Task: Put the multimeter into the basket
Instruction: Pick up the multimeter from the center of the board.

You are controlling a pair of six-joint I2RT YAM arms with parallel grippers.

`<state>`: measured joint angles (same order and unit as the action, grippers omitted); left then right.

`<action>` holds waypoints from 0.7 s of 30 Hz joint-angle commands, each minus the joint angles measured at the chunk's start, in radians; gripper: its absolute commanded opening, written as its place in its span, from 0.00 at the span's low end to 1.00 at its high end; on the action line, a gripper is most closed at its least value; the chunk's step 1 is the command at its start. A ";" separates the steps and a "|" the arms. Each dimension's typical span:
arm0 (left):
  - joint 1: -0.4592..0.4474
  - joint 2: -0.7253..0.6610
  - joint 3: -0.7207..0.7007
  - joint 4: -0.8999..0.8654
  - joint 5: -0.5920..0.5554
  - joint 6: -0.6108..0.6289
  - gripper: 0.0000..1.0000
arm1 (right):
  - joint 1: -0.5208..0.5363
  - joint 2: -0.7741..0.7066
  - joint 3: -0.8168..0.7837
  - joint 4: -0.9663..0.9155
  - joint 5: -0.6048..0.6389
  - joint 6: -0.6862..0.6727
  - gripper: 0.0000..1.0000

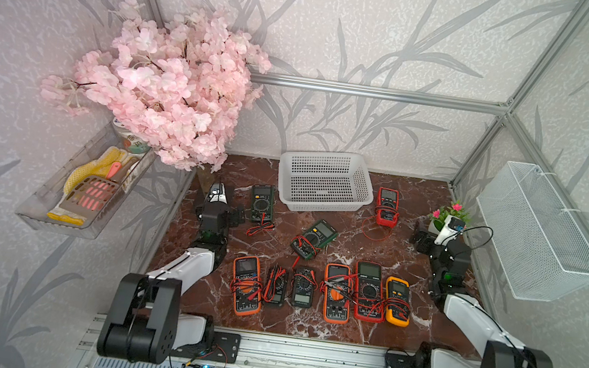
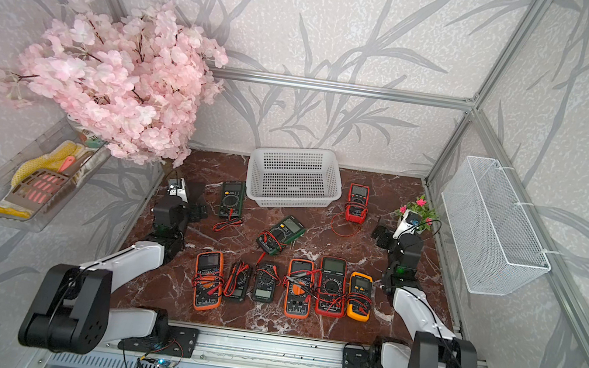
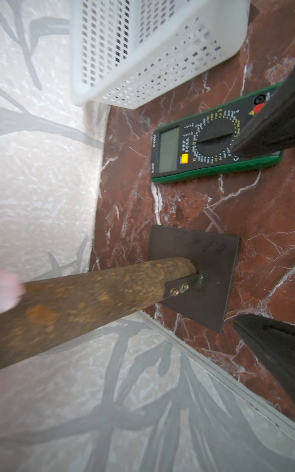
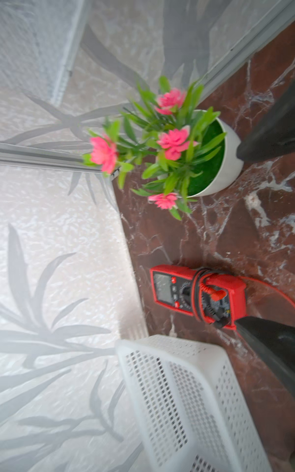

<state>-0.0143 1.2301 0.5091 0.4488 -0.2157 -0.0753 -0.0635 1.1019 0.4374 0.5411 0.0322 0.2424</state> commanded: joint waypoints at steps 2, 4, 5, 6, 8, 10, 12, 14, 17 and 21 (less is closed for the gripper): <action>-0.019 -0.124 0.083 -0.261 -0.037 -0.041 1.00 | 0.001 -0.087 0.126 -0.304 -0.062 0.198 0.99; -0.023 -0.169 0.116 -0.323 -0.045 -0.070 1.00 | 0.001 -0.074 0.223 -0.422 -0.131 0.183 1.00; -0.023 -0.187 0.130 -0.353 -0.050 -0.091 1.00 | 0.001 -0.052 0.285 -0.503 -0.163 0.174 1.00; -0.023 -0.200 0.145 -0.380 -0.049 -0.112 1.00 | 0.002 -0.027 0.335 -0.554 -0.187 0.166 1.00; -0.025 -0.222 0.178 -0.442 -0.049 -0.151 1.00 | 0.002 0.024 0.438 -0.678 -0.216 0.149 1.00; -0.028 -0.234 0.209 -0.504 -0.043 -0.182 1.00 | 0.002 0.062 0.509 -0.758 -0.213 0.141 1.00; -0.033 -0.238 0.238 -0.556 -0.026 -0.196 1.00 | 0.002 0.095 0.562 -0.822 -0.203 0.138 1.00; -0.040 -0.235 0.267 -0.602 -0.016 -0.209 1.00 | 0.005 0.144 0.625 -0.905 -0.198 0.134 1.00; -0.051 -0.226 0.320 -0.680 -0.014 -0.221 1.00 | 0.020 0.236 0.749 -1.065 -0.162 0.116 1.00; -0.069 -0.192 0.390 -0.764 0.004 -0.255 1.00 | 0.060 0.384 0.927 -1.289 -0.065 0.081 1.00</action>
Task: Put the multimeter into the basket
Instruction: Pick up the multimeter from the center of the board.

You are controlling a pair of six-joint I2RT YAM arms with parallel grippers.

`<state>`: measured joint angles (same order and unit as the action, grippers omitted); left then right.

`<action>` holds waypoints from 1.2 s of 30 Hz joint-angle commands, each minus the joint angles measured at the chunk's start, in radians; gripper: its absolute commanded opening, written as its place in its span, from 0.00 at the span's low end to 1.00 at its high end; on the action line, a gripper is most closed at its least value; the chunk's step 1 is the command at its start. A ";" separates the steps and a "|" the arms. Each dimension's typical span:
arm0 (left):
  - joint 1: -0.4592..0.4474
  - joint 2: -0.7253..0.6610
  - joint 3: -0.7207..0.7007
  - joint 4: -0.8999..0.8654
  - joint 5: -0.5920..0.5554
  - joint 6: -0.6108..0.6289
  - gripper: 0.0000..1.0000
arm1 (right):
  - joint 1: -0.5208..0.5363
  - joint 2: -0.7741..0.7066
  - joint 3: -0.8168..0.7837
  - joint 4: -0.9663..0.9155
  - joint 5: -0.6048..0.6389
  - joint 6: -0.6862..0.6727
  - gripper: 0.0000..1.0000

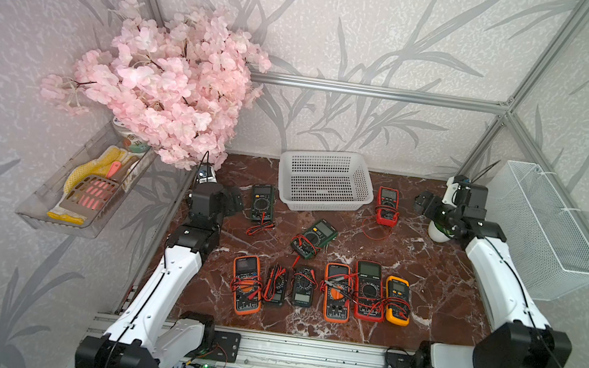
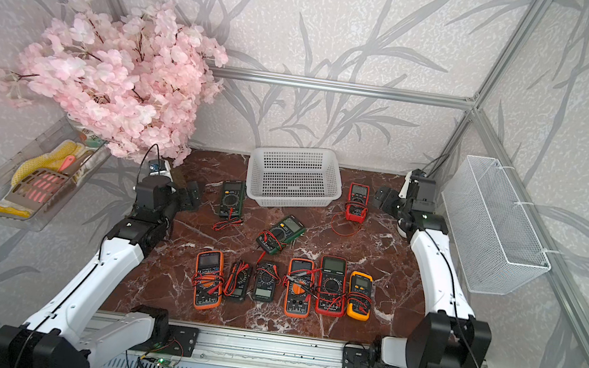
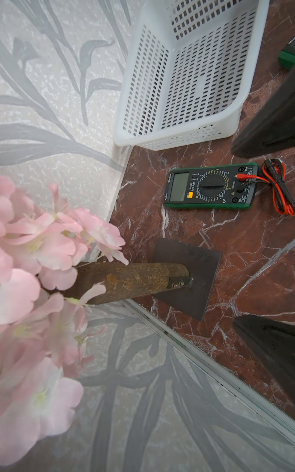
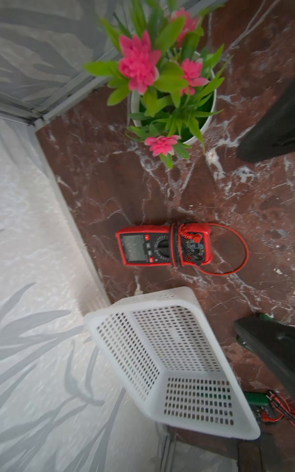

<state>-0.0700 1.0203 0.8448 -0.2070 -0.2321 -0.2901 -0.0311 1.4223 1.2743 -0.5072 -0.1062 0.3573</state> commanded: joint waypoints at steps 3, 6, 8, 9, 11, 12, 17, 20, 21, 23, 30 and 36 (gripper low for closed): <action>-0.038 0.056 0.097 -0.140 0.036 -0.059 1.00 | 0.076 0.160 0.197 -0.326 0.213 -0.041 0.99; -0.070 0.108 0.137 -0.153 0.043 -0.069 1.00 | 0.091 0.215 0.271 -0.340 0.256 0.005 0.99; -0.094 0.151 0.168 -0.154 0.044 -0.064 1.00 | 0.087 0.222 0.278 -0.289 0.188 0.022 0.99; -0.104 0.169 0.182 -0.151 0.039 -0.059 1.00 | 0.082 0.221 0.270 -0.246 0.116 0.005 0.99; -0.116 0.212 0.227 -0.169 0.040 -0.054 1.00 | 0.077 0.221 0.257 -0.156 -0.001 -0.004 0.99; -0.120 0.227 0.249 -0.176 0.042 -0.051 1.00 | 0.077 0.241 0.284 -0.160 -0.009 0.016 0.99; -0.130 0.295 0.336 -0.190 0.082 -0.050 1.00 | 0.085 0.478 0.538 -0.351 -0.070 0.000 0.99; -0.139 0.320 0.373 -0.191 0.098 -0.060 1.00 | 0.107 0.562 0.609 -0.395 -0.026 -0.010 0.99; -0.143 0.327 0.380 -0.188 0.100 -0.061 1.00 | 0.116 0.590 0.631 -0.415 -0.005 -0.019 0.99; -0.146 0.340 0.398 -0.185 0.106 -0.060 1.00 | 0.127 0.632 0.662 -0.438 0.020 -0.030 0.99; -0.152 0.376 0.443 -0.201 0.106 -0.039 1.00 | 0.140 0.726 0.708 -0.456 0.061 -0.037 0.99; -0.152 0.384 0.444 -0.208 0.111 -0.040 1.00 | 0.141 0.779 0.739 -0.467 0.089 -0.043 0.99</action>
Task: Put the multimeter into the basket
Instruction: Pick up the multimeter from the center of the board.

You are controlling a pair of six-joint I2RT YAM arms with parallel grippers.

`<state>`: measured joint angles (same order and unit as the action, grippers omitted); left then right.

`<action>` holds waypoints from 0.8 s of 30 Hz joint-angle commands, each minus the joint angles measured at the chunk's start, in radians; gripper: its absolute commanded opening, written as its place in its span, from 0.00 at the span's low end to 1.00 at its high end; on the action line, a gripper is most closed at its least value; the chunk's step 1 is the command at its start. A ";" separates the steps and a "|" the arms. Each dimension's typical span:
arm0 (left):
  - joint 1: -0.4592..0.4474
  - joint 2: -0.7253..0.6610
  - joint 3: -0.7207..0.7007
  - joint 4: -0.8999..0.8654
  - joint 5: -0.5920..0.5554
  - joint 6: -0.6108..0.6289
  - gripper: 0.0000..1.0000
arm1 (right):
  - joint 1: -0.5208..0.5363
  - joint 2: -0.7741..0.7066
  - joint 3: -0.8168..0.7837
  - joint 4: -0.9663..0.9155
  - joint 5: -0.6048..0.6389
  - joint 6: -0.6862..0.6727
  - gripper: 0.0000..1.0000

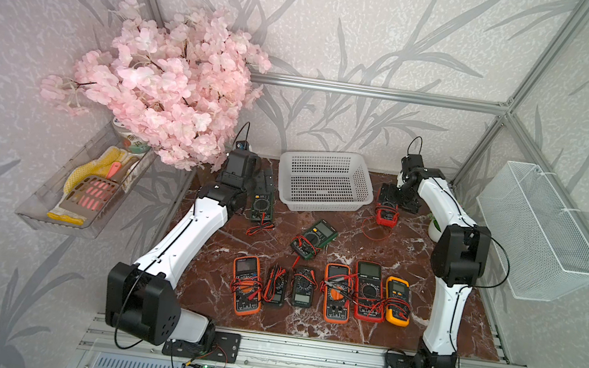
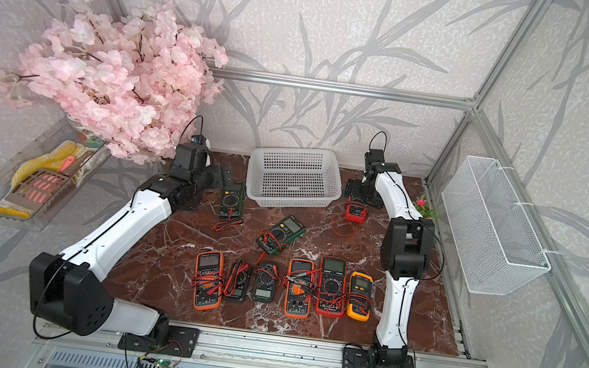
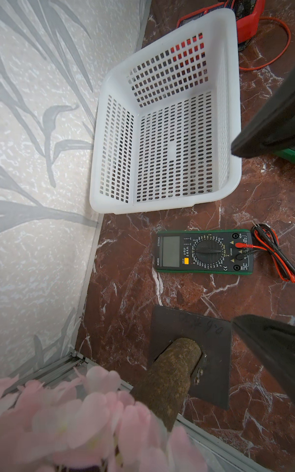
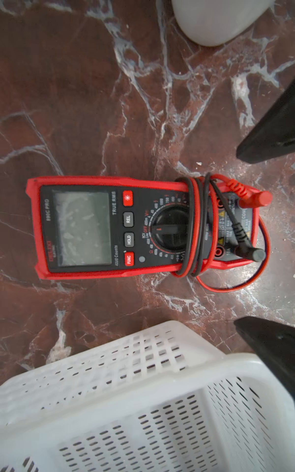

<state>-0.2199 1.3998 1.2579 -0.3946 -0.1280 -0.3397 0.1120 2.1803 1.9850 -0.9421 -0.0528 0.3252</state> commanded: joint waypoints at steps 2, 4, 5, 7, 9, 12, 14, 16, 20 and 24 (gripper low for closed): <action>-0.003 0.006 0.030 -0.024 0.007 0.011 1.00 | -0.002 0.033 0.033 -0.030 0.041 -0.015 0.99; -0.002 0.005 0.030 -0.027 0.004 0.014 1.00 | -0.002 0.050 0.046 -0.035 0.042 -0.019 0.99; -0.003 0.005 0.030 -0.029 0.003 0.016 1.00 | -0.002 0.059 0.055 -0.040 0.041 -0.021 0.99; -0.003 0.006 0.031 -0.034 0.002 0.019 1.00 | -0.002 0.081 0.076 -0.044 0.041 -0.023 0.99; -0.003 0.006 0.030 -0.036 0.001 0.022 1.00 | -0.002 0.108 0.107 -0.052 0.039 -0.023 0.99; -0.003 0.011 0.034 -0.040 -0.001 0.024 1.00 | -0.002 0.160 0.171 -0.081 0.046 -0.023 0.99; -0.003 0.014 0.038 -0.043 0.000 0.024 1.00 | -0.002 0.194 0.213 -0.102 0.053 -0.024 0.99; -0.003 0.016 0.043 -0.049 0.000 0.024 1.00 | -0.002 0.220 0.247 -0.113 0.057 -0.025 0.99; -0.003 0.019 0.053 -0.056 0.001 0.024 1.00 | -0.003 0.264 0.297 -0.137 0.068 -0.029 0.99; -0.003 0.023 0.056 -0.059 0.006 0.019 1.00 | -0.010 0.290 0.302 -0.137 0.067 -0.026 1.00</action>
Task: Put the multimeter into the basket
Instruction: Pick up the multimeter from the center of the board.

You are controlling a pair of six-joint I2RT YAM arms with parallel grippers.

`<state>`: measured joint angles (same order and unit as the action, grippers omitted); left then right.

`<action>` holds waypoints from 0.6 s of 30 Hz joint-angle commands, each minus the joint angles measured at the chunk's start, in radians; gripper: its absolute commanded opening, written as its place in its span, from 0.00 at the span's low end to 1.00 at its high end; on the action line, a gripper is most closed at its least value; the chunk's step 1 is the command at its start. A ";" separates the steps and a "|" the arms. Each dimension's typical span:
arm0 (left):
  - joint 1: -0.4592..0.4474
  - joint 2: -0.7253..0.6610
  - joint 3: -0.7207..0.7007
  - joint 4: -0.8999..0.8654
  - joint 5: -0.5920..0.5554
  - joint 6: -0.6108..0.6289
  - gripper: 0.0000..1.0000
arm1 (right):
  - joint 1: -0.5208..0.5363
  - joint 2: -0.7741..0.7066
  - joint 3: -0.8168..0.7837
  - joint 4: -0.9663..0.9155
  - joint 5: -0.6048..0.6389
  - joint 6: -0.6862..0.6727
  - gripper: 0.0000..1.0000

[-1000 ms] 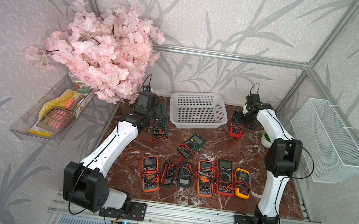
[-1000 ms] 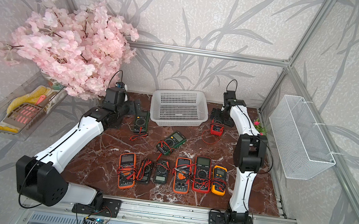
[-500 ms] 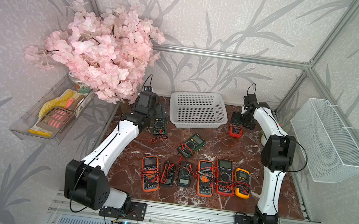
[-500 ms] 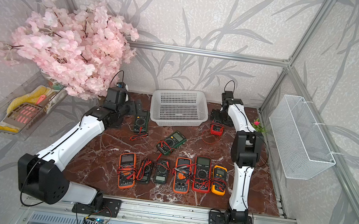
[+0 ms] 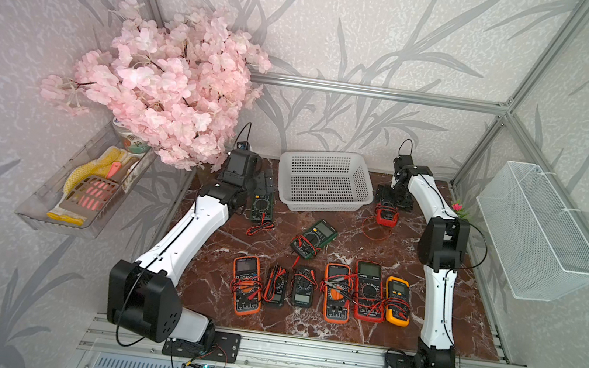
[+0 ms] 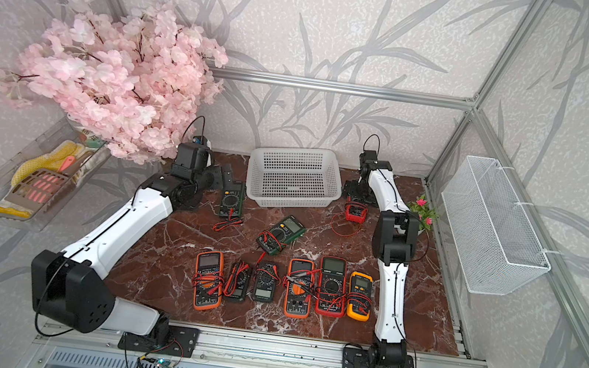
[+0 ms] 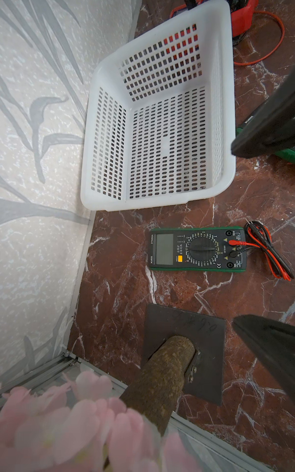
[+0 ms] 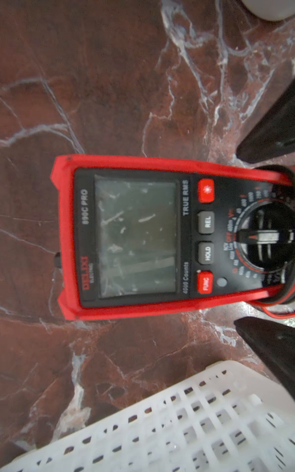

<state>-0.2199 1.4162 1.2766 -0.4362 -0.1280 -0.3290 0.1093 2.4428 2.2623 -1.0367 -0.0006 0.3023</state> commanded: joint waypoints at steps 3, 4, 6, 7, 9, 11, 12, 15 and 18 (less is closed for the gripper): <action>-0.003 0.014 0.041 -0.017 0.012 0.005 1.00 | -0.013 0.044 0.026 -0.041 0.014 -0.006 1.00; -0.003 0.015 0.042 -0.020 0.014 0.004 1.00 | -0.014 0.048 0.028 -0.040 0.009 -0.005 0.98; -0.003 0.022 0.047 -0.025 0.019 0.001 1.00 | -0.017 0.059 0.030 -0.042 0.006 -0.005 0.98; -0.003 0.025 0.047 -0.024 0.021 -0.002 1.00 | -0.018 0.062 0.032 -0.043 0.004 -0.004 0.97; -0.003 0.031 0.048 -0.026 0.027 -0.008 1.00 | -0.020 0.068 0.031 -0.045 -0.002 -0.005 0.95; -0.003 0.037 0.051 -0.026 0.035 -0.018 1.00 | -0.020 0.068 0.027 -0.044 -0.008 -0.004 0.91; -0.003 0.040 0.050 -0.026 0.038 -0.022 1.00 | -0.021 0.067 0.024 -0.044 -0.011 -0.004 0.89; -0.003 0.054 0.059 -0.028 0.050 -0.031 1.00 | -0.023 0.051 0.010 -0.044 -0.021 -0.003 0.81; -0.004 0.067 0.067 -0.030 0.055 -0.038 1.00 | -0.028 0.017 -0.020 -0.033 -0.024 -0.004 0.75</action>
<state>-0.2199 1.4712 1.3090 -0.4519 -0.0898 -0.3519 0.0959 2.4859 2.2688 -1.0397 -0.0288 0.2993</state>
